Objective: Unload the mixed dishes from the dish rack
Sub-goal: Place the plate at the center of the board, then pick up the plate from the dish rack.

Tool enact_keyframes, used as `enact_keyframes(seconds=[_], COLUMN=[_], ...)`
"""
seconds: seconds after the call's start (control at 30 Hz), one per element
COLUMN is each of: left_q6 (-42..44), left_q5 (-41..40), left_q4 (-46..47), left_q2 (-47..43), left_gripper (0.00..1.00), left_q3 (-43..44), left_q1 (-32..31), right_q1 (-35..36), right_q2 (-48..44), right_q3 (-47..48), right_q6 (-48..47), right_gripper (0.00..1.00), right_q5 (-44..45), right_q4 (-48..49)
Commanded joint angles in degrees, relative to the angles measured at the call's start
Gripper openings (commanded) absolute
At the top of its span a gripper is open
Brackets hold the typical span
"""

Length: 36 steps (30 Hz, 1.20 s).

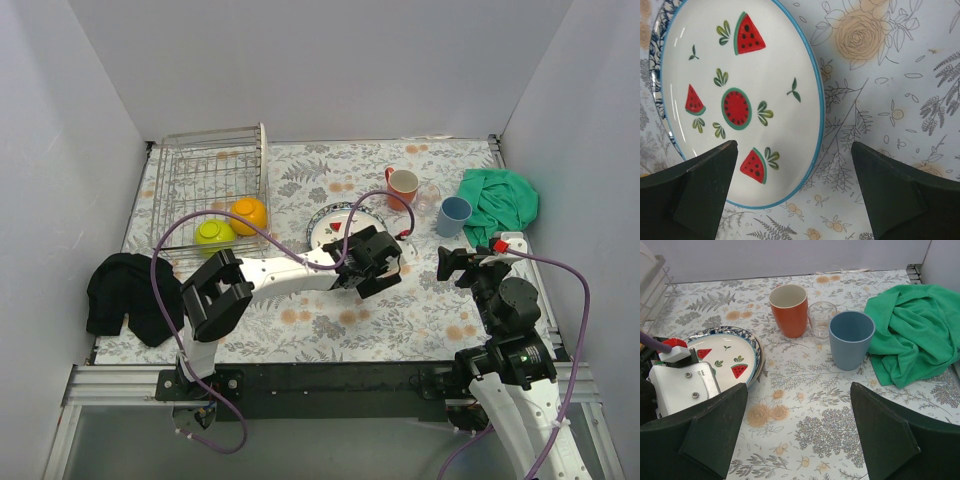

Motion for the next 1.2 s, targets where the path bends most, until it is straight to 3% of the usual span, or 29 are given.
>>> enact_keyframes(seconds=[0.0, 0.5, 0.87, 1.07, 1.17], left_q6=[-3.2, -8.2, -11.1, -15.9, -19.6], left_q5=[3.2, 12.9, 15.5, 11.1, 9.6], left_q4=[-3.5, -1.4, -2.4, 0.7, 2.4], left_q2=[-4.8, -0.8, -5.3, -10.5, -12.8], left_gripper=[0.98, 0.98, 0.98, 0.98, 0.98], left_q3=[1.2, 4.7, 7.5, 9.4, 9.6], left_q1=[0.0, 10.4, 11.6, 17.9, 24.3], right_q1=[0.1, 0.2, 0.1, 0.2, 0.2], right_q2=[-0.1, 0.5, 0.8, 0.9, 0.9], right_q3=[-0.2, -0.2, -0.1, -0.1, -0.1], right_q6=[0.2, 0.2, 0.2, 0.0, 0.1], right_gripper=[0.92, 0.92, 0.92, 0.92, 0.92], right_q5=[0.5, -0.2, -0.2, -0.3, -0.3], right_q4=[2.6, 2.6, 2.5, 2.5, 2.5])
